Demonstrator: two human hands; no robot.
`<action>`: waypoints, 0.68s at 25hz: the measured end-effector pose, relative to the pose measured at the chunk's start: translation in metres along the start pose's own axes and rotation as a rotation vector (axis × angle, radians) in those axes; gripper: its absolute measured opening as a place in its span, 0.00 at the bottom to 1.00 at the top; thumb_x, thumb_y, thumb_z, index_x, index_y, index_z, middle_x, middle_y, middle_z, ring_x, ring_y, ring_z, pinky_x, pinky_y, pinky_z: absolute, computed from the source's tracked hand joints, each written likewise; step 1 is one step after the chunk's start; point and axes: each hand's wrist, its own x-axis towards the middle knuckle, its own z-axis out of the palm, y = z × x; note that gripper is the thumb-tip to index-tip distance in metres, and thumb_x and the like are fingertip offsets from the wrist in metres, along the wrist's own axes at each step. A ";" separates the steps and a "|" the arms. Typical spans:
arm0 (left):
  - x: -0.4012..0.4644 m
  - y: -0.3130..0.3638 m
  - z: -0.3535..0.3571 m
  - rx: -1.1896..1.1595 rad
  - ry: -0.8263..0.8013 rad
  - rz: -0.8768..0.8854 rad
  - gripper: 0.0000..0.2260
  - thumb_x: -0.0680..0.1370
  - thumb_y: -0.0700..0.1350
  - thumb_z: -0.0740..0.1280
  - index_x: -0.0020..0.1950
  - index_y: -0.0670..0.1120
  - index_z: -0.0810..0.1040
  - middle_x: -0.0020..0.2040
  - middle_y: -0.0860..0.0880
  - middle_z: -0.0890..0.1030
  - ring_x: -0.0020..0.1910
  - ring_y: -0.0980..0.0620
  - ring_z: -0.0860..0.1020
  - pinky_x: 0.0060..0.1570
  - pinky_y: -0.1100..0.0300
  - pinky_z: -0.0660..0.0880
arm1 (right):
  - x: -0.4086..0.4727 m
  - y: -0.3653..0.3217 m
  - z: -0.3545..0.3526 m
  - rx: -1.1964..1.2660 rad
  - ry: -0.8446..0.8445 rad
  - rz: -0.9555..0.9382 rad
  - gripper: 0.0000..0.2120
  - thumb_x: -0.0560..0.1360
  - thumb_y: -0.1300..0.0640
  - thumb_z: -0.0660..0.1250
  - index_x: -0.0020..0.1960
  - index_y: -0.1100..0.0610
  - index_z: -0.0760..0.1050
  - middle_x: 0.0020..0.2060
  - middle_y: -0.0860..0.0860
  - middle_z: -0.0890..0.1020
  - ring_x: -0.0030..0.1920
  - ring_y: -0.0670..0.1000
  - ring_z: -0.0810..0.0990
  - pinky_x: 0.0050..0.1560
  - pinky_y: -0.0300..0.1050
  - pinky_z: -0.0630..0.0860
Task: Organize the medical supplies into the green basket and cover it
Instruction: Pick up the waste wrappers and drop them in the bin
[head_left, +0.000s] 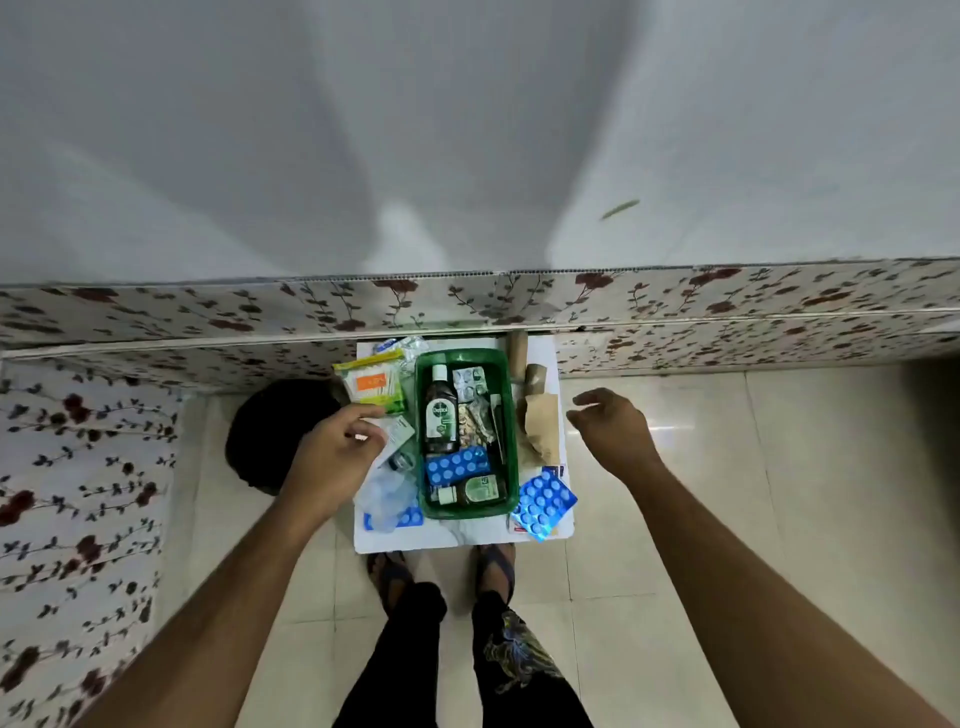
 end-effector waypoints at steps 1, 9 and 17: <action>0.009 -0.012 0.009 -0.025 0.033 -0.001 0.14 0.76 0.39 0.67 0.49 0.59 0.80 0.43 0.51 0.85 0.43 0.52 0.83 0.45 0.55 0.77 | 0.008 0.008 0.012 0.022 -0.028 0.052 0.12 0.72 0.51 0.71 0.55 0.52 0.78 0.40 0.48 0.84 0.45 0.51 0.82 0.41 0.40 0.71; 0.053 -0.090 0.042 -0.137 0.255 -0.031 0.11 0.76 0.33 0.65 0.49 0.47 0.81 0.43 0.44 0.83 0.42 0.44 0.82 0.44 0.55 0.76 | 0.058 0.066 0.071 0.095 0.008 0.188 0.24 0.67 0.46 0.78 0.59 0.53 0.76 0.42 0.50 0.82 0.39 0.46 0.79 0.35 0.38 0.69; 0.053 -0.119 0.046 0.046 0.208 -0.062 0.11 0.70 0.43 0.75 0.51 0.51 0.79 0.51 0.46 0.79 0.48 0.48 0.79 0.47 0.59 0.74 | 0.063 0.078 0.074 0.376 0.008 0.202 0.09 0.67 0.61 0.79 0.38 0.57 0.78 0.37 0.54 0.83 0.39 0.52 0.80 0.38 0.40 0.77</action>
